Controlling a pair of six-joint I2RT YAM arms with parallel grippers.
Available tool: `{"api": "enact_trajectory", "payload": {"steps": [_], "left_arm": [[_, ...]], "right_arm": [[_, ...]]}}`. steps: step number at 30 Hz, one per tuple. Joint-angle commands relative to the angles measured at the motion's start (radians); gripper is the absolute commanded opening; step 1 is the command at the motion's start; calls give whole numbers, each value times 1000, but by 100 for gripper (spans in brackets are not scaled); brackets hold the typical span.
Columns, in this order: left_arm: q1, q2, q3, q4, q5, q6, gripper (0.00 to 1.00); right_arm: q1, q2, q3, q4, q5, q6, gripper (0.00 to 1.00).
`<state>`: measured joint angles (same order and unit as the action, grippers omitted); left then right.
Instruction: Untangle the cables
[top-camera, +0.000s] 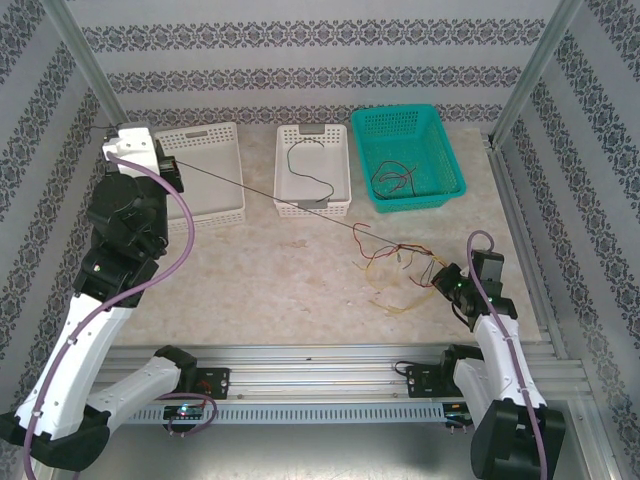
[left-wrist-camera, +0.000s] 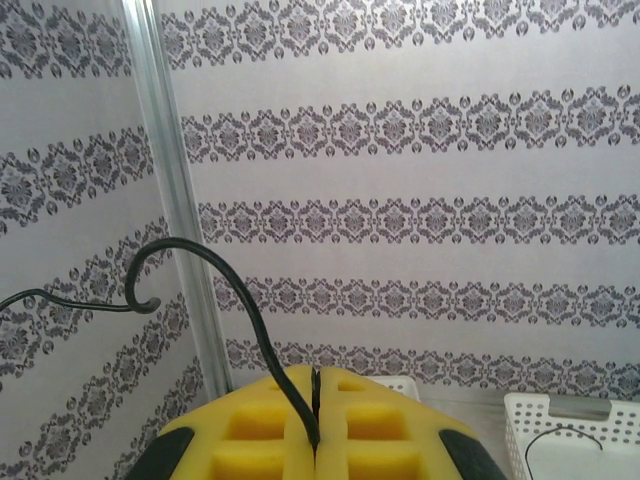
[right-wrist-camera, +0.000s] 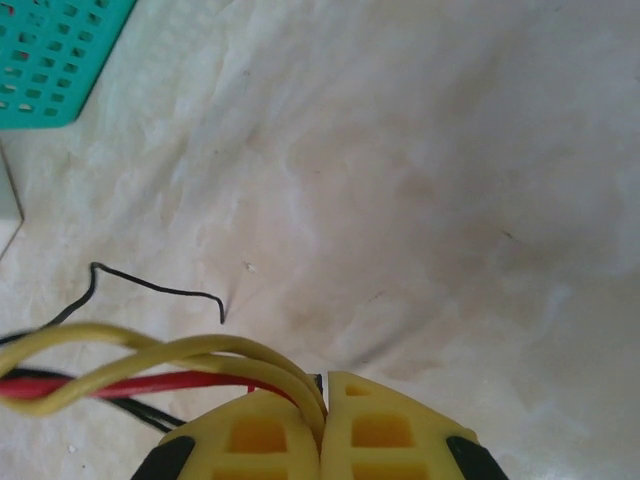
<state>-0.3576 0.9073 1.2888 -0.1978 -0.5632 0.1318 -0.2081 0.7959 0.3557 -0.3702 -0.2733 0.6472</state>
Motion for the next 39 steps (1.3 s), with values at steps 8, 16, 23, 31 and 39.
{"api": "enact_trajectory", "payload": {"steps": [8,16,23,31,39], "left_arm": [[28,-32,78,106,-156,76,0],[27,-80,12,176,-203,106,0],[26,-60,9,-2,-57,-87,0],[23,51,-62,-134,322,-333,0],[-97,173,-118,-138,465,-356,2]], "right_arm": [[-24,0,8,-33,124,-9,0],[45,39,23,-7,135,-30,12],[209,77,94,20,87,-79,46],[388,166,178,35,68,-124,54],[532,317,220,44,164,-159,57]]}}
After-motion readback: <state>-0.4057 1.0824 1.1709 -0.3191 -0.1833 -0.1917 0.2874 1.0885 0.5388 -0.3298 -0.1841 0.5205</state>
